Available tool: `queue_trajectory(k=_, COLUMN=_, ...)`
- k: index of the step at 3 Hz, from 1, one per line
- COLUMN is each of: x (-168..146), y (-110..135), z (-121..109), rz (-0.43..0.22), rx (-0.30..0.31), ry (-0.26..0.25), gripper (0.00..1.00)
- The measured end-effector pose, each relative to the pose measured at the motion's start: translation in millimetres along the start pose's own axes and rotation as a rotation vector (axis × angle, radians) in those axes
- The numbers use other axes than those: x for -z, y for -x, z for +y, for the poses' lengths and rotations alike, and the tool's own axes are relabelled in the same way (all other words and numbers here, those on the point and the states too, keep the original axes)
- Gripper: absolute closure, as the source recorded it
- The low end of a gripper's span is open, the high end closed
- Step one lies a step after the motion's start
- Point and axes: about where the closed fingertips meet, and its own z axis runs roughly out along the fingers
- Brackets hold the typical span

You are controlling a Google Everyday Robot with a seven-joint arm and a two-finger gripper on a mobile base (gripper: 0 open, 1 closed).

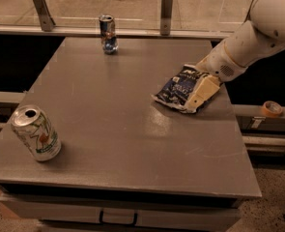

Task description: Move blue chip bag near 7up can

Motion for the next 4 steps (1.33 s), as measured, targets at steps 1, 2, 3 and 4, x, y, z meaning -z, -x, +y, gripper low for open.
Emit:
queue_trajectory(k=1, x=-11.3, y=2.5, z=-2.3, rz=-0.01, rx=-0.038, ry=0.008, gripper=0.41)
queue_trajectory(k=2, x=-6.9, y=9.6, z=-3.9, rz=-0.027, rx=-0.042, ry=0.002, gripper=0.65)
queue_trajectory(k=3, x=11.9, y=22.3, z=-5.9, rz=-0.07, rx=-0.019, ry=-0.008, gripper=0.88)
queue_trajectory(k=4, x=50.2, y=48.1, z=-8.2, rz=-0.158, rx=0.044, ry=-0.006, gripper=1.0)
